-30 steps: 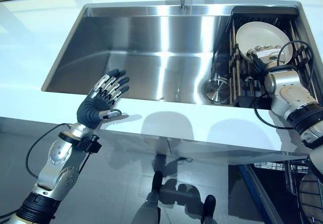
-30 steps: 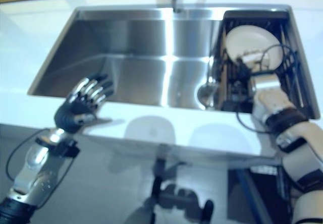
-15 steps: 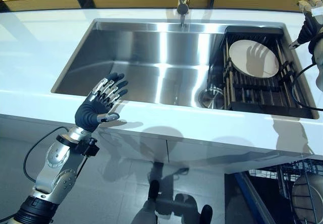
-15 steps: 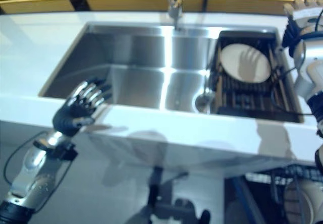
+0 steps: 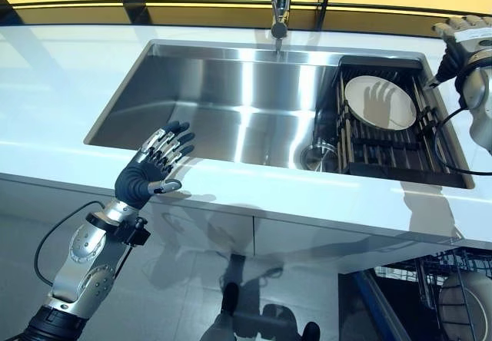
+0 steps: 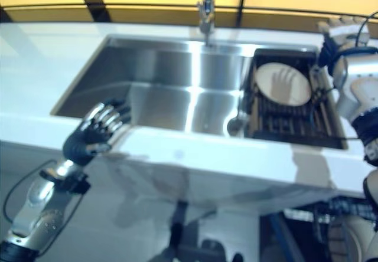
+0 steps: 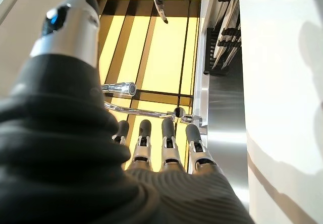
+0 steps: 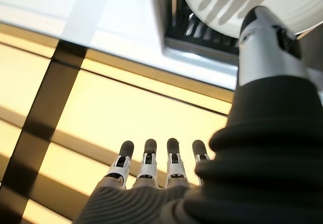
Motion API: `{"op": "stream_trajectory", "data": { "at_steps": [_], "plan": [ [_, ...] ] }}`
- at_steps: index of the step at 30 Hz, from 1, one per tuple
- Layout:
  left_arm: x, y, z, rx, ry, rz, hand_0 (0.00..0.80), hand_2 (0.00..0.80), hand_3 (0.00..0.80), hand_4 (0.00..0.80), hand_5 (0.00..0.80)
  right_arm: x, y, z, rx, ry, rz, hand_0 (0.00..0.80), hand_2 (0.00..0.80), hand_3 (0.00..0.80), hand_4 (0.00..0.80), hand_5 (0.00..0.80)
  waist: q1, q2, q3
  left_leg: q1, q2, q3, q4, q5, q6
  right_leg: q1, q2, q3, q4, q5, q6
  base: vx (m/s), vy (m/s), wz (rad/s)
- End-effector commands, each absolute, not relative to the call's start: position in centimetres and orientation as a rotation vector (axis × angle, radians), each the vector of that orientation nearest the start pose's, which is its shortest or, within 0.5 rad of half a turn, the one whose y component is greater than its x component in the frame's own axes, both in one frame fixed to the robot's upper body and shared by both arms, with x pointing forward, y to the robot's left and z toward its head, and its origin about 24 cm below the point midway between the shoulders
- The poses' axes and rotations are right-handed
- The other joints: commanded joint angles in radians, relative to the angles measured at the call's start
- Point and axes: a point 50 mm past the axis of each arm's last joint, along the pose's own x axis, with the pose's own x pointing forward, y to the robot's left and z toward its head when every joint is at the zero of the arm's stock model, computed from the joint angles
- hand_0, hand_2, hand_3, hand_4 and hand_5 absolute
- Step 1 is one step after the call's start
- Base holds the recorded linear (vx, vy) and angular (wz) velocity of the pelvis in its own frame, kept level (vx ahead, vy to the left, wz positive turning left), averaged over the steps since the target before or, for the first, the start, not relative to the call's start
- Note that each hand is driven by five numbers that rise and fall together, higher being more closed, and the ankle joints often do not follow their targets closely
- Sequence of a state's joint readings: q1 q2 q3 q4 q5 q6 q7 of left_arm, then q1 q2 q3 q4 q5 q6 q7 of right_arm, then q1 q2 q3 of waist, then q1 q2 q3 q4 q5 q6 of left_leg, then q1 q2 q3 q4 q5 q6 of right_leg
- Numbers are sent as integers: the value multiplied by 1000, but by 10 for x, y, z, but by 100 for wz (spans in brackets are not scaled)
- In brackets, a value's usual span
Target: Take plates into dishwasher
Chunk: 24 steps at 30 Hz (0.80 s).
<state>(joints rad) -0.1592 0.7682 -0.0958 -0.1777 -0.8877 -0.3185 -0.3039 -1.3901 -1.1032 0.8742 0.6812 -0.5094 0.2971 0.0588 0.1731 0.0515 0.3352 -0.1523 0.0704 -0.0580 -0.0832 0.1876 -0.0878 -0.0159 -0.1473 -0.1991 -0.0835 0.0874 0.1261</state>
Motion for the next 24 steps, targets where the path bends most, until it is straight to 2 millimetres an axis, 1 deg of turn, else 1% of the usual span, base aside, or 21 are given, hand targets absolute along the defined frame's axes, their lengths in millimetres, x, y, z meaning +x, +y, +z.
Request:
{"op": "stream_trajectory", "data": {
  "at_steps": [1, 8, 13, 20, 24],
  "plan": [
    [252, 209, 201, -80, -652, -557, 0, 0, 0, 0, 0, 361, -287, 363, -1790, -66, -534, 0, 0, 0, 0, 0, -4, -32, -16, 25, 18, 22, -4, -62, -11, -75, -54, -12, -2, 81, 20, 0, 0, 0],
    [253, 206, 201, -80, -663, -550, 0, 0, 0, 0, 0, 365, -283, 355, -1761, -64, -506, 0, 0, 0, 0, 0, -2, -22, 1, 11, 14, 20, -4, -59, -9, -91, -57, -13, 2, 83, 18, -5, -1, 0],
    [254, 204, 203, -74, -677, -550, 0, 0, 0, 0, 0, 369, -281, 350, -1759, -67, -497, 0, 0, 0, 0, 0, 0, -9, 28, -8, 9, 21, -4, -55, -7, -111, -62, -17, 4, 89, 19, -21, -5, 0],
    [255, 201, 207, -74, -688, -559, 0, 0, 0, 0, 0, 371, -274, 351, -1747, -85, -491, 0, 0, 0, 0, 0, -5, 1, 63, -37, 8, 31, -4, -49, -6, -144, -68, -19, 7, 99, 22, -5, -1, 0],
    [255, 201, 207, -74, -688, -556, 0, 0, 0, 0, 0, 371, -273, 351, -1748, -86, -488, 0, 0, 0, 0, 0, -6, 2, 72, -46, 7, 33, -4, -47, -6, -153, -68, -18, 7, 102, 23, 0, 0, -1]
  ]
}}
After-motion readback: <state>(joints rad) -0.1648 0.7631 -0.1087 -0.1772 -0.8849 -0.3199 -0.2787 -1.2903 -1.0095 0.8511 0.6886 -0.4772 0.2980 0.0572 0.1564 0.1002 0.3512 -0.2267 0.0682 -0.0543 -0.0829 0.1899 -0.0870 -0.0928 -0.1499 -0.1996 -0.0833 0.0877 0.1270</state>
